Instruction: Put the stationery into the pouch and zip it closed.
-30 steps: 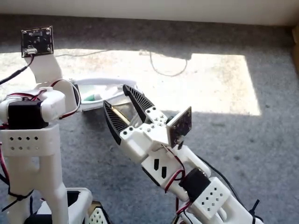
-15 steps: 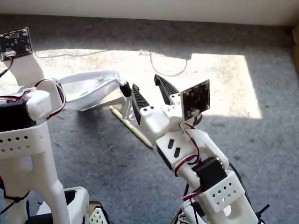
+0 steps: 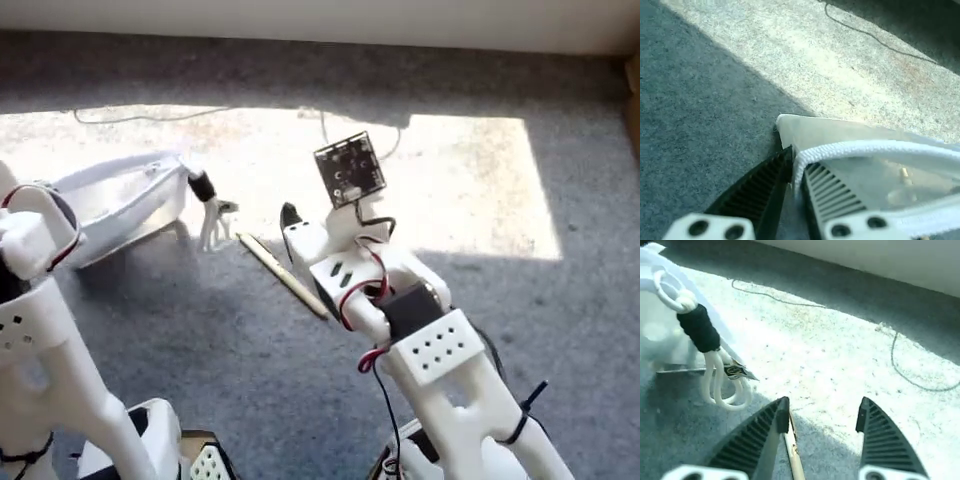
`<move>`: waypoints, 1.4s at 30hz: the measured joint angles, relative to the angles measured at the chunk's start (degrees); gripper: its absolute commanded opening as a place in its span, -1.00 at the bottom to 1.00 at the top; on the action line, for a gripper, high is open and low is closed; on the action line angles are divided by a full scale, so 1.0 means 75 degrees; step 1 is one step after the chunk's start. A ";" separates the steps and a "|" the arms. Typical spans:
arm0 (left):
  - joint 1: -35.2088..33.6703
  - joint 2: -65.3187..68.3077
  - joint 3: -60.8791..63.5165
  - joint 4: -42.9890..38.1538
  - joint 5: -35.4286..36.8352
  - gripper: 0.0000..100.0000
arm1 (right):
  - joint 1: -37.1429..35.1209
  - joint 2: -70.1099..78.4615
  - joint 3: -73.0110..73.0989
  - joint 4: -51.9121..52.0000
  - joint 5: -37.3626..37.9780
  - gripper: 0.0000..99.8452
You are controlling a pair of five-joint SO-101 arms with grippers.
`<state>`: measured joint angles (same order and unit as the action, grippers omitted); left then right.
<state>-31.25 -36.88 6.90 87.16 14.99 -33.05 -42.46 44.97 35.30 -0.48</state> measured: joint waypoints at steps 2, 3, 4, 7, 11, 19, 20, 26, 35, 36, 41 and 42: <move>-0.0258 -0.0281 0.0000 0.0000 -0.0012 -0.99 | -0.0012 0.0434 0.0000 0.0000 0.0176 -0.57; -0.0352 -0.0422 0.0000 0.0000 -0.0012 -0.99 | -0.0082 0.0645 0.0000 0.0000 0.0246 -0.57; -0.0410 -0.0539 0.0000 0.0000 -0.0012 -0.99 | -0.0164 0.0867 0.0000 0.0000 0.0328 -0.57; -0.0434 -0.0727 0.0211 -0.0070 0.0023 -0.98 | -0.0481 0.1559 0.0000 0.0000 0.0551 -0.57; -0.0422 -0.0762 0.0598 -0.0375 0.0035 -0.98 | -0.0844 0.2544 -0.0305 0.0000 0.0715 -0.57; -0.0457 -0.0774 0.0645 -0.0410 0.0035 -0.98 | -0.0949 0.4970 -0.1840 0.0000 0.0762 -0.57; -0.0574 -0.0785 0.0727 -0.0410 0.0035 -0.98 | -0.0961 0.5263 -0.2040 0.0000 0.0762 -0.57; -0.1137 -0.0785 0.0914 -0.0410 0.0035 -0.98 | -0.0973 0.6716 -0.3188 0.0000 0.0762 -0.57; -0.1160 -0.0867 0.1184 -0.0715 0.0035 -0.98 | -0.0973 0.7924 -0.4138 0.0000 0.0785 -0.57; -0.1160 -0.0867 0.1184 -0.0715 0.0035 -0.98 | -0.0973 0.8018 -0.4208 0.0000 0.0785 -0.58; -0.1160 -0.0867 0.1184 -0.0715 0.0035 -0.98 | -0.0973 0.8404 -0.4454 0.0000 0.0785 -0.58; -0.1160 -0.0867 0.1184 -0.0715 0.0035 -0.98 | -0.0973 0.8451 -0.4454 0.0000 0.0856 -0.58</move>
<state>-39.96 -43.38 15.78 81.80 15.25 -40.35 20.92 11.56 35.30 5.93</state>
